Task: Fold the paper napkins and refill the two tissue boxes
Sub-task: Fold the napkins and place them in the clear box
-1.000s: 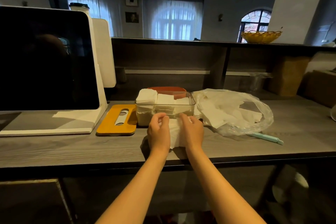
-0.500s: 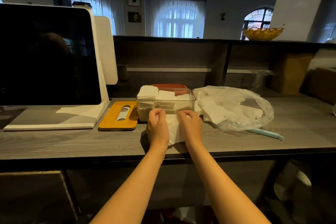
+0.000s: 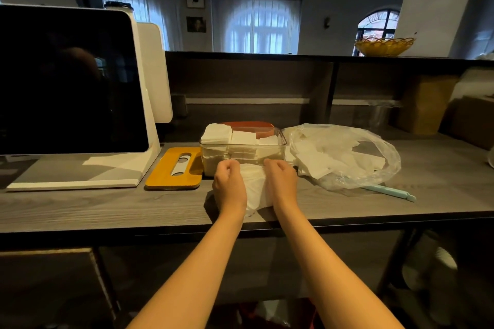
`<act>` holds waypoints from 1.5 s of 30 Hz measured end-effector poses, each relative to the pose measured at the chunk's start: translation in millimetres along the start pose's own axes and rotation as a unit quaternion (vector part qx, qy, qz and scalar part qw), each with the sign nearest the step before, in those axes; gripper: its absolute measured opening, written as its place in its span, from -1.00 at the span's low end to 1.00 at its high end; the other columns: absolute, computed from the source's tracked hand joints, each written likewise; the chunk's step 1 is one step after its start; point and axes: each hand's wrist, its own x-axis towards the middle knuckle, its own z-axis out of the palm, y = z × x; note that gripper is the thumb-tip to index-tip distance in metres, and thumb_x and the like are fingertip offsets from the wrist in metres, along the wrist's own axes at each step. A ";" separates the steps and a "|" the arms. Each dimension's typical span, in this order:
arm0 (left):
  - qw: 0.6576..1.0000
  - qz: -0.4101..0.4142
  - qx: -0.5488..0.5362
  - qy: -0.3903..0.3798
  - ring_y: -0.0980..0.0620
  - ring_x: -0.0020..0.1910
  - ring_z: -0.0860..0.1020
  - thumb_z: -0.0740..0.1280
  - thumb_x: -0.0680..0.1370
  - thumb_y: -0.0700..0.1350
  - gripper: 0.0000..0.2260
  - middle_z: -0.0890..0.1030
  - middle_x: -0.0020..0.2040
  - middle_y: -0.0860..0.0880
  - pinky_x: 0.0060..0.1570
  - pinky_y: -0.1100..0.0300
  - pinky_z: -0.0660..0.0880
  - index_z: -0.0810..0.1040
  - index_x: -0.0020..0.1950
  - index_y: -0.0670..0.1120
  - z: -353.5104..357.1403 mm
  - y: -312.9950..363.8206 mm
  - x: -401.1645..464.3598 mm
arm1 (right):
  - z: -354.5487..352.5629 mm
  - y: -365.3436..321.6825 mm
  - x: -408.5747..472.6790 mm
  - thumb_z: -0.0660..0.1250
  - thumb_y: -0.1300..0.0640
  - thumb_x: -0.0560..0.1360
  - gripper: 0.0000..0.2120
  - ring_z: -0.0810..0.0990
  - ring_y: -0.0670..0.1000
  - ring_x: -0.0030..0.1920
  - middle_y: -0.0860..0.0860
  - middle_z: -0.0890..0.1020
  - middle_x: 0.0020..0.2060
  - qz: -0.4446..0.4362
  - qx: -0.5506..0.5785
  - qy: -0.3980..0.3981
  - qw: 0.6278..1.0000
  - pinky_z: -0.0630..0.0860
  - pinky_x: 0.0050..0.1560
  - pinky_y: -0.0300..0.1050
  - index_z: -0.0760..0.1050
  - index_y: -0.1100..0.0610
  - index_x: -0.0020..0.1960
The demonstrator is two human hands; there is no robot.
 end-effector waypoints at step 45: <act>0.999 0.006 0.025 -0.045 0.02 0.08 0.56 0.17 0.69 0.02 -0.77 0.55 0.16 -0.02 0.03 0.04 0.58 0.43 0.33 0.04 -17.9 0.5 13.9 | 7.2 5.9 3.2 0.31 -0.02 0.58 -0.82 0.56 -0.06 0.02 -0.06 0.60 0.00 -0.016 -0.036 -0.069 0.997 0.50 0.01 -0.13 0.55 0.05 0.09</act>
